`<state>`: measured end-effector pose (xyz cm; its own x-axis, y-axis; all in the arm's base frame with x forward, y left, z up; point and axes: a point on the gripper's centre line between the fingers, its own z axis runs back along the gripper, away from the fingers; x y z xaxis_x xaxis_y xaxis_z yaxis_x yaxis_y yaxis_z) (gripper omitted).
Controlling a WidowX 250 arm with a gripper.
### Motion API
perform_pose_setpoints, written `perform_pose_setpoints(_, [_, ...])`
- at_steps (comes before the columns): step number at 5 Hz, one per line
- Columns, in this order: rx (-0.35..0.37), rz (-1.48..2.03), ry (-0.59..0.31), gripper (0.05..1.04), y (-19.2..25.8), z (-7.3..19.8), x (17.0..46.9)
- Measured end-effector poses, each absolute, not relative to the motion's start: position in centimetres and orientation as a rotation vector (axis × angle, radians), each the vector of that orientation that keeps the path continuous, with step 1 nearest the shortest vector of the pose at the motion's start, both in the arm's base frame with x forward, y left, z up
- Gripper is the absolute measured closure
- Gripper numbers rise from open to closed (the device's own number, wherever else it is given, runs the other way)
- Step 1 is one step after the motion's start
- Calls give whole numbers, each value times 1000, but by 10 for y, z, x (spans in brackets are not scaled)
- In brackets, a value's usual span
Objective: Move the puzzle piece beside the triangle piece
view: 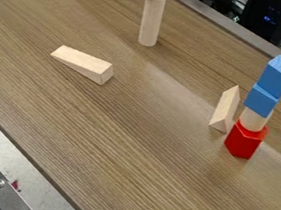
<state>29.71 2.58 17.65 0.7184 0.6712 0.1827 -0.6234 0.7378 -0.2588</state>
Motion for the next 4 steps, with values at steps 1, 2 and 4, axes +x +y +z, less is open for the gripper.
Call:
perform_pose_setpoints(1, [-205,661,-259,83,3,181,305])
perform_pose_setpoints(2, [-208,627,-245,84,-8,181,309])
perform_pose_setpoints(4, [-195,615,-234,84,-17,179,308])
